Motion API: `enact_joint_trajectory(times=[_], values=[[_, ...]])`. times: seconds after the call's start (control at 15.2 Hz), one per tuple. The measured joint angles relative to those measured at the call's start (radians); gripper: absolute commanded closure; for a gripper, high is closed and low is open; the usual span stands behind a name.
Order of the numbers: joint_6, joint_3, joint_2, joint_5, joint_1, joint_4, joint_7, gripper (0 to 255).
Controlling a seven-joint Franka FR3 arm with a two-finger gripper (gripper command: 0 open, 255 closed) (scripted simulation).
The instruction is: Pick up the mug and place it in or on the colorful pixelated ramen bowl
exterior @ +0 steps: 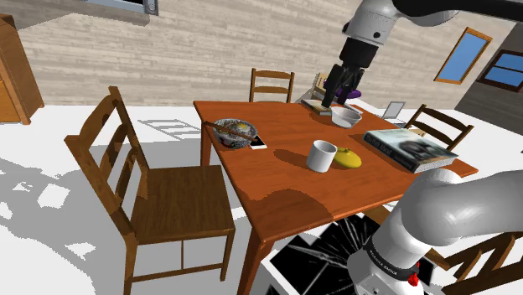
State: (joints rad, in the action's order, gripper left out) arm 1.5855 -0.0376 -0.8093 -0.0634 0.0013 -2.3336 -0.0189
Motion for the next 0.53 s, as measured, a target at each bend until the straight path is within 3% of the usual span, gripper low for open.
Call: enact_joint_trajectory(times=[0.2,0.53], values=[[0.027,0.02,-0.001,0.015,-0.006,-0.032,0.026,0],[0.147,0.075,0.008,0.061,-0.024,-0.154,0.107,0]])
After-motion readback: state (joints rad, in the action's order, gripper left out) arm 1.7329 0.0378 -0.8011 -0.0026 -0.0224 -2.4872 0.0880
